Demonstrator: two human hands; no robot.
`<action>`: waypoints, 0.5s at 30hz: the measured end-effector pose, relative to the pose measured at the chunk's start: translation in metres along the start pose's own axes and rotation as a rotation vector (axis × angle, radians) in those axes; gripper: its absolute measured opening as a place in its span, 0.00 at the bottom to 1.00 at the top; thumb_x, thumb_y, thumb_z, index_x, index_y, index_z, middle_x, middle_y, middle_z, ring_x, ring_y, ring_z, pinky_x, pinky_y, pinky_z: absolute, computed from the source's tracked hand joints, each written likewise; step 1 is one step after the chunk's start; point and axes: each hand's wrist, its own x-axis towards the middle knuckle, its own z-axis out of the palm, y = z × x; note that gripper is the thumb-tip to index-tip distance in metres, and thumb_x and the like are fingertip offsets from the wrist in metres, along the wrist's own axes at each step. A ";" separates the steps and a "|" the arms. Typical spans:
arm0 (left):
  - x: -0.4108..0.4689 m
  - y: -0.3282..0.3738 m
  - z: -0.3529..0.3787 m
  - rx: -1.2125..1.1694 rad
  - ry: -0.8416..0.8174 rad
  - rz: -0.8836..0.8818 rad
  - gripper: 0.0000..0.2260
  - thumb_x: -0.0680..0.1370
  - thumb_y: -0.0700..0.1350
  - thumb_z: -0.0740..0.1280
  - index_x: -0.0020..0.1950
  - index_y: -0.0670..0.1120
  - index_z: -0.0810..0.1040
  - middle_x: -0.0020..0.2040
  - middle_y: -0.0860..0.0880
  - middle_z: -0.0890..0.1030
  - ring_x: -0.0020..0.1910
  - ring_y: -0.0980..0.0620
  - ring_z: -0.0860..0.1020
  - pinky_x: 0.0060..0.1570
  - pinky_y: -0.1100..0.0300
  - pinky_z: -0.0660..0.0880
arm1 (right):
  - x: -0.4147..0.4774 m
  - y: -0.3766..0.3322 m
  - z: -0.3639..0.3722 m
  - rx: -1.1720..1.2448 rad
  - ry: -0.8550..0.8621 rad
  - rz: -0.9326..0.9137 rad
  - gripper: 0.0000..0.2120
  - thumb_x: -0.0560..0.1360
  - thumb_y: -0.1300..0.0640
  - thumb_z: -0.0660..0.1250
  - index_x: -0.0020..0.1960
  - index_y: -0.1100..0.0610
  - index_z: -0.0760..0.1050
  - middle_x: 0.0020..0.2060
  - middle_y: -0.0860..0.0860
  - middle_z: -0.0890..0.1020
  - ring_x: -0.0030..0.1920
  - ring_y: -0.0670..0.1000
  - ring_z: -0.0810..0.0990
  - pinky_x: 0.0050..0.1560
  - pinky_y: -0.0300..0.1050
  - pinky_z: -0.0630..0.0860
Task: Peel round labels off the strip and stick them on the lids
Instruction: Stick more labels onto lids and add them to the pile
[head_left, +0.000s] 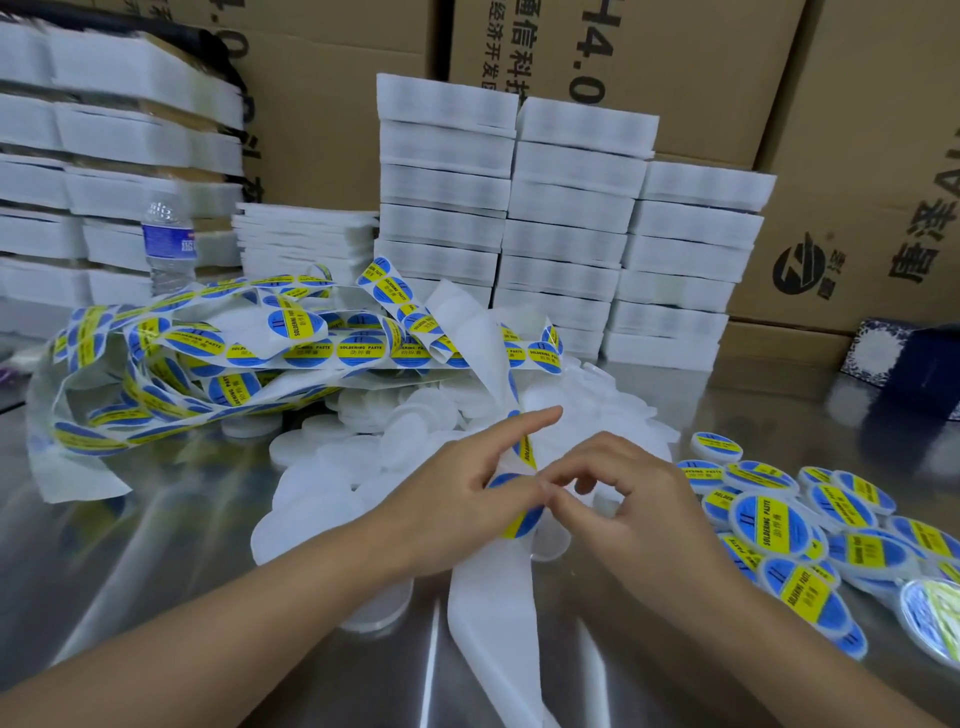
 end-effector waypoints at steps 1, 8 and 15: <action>0.002 0.000 0.000 -0.046 0.029 -0.027 0.21 0.69 0.56 0.63 0.61 0.70 0.71 0.41 0.60 0.80 0.45 0.56 0.79 0.52 0.62 0.75 | 0.000 -0.001 0.001 0.012 -0.008 -0.005 0.08 0.69 0.62 0.73 0.39 0.49 0.82 0.36 0.44 0.78 0.40 0.47 0.74 0.42 0.35 0.69; 0.007 0.002 -0.003 -0.105 0.159 -0.187 0.17 0.78 0.38 0.61 0.50 0.60 0.80 0.48 0.51 0.81 0.45 0.55 0.76 0.47 0.63 0.71 | -0.004 -0.004 0.006 0.120 -0.073 0.016 0.12 0.70 0.49 0.68 0.32 0.53 0.79 0.33 0.46 0.74 0.36 0.47 0.74 0.38 0.40 0.69; 0.009 0.000 -0.006 -0.110 0.171 -0.326 0.18 0.77 0.32 0.56 0.44 0.47 0.84 0.46 0.47 0.84 0.43 0.56 0.84 0.46 0.64 0.79 | 0.011 0.005 -0.012 0.488 0.060 0.216 0.28 0.69 0.36 0.56 0.22 0.56 0.71 0.27 0.51 0.71 0.32 0.47 0.69 0.40 0.38 0.65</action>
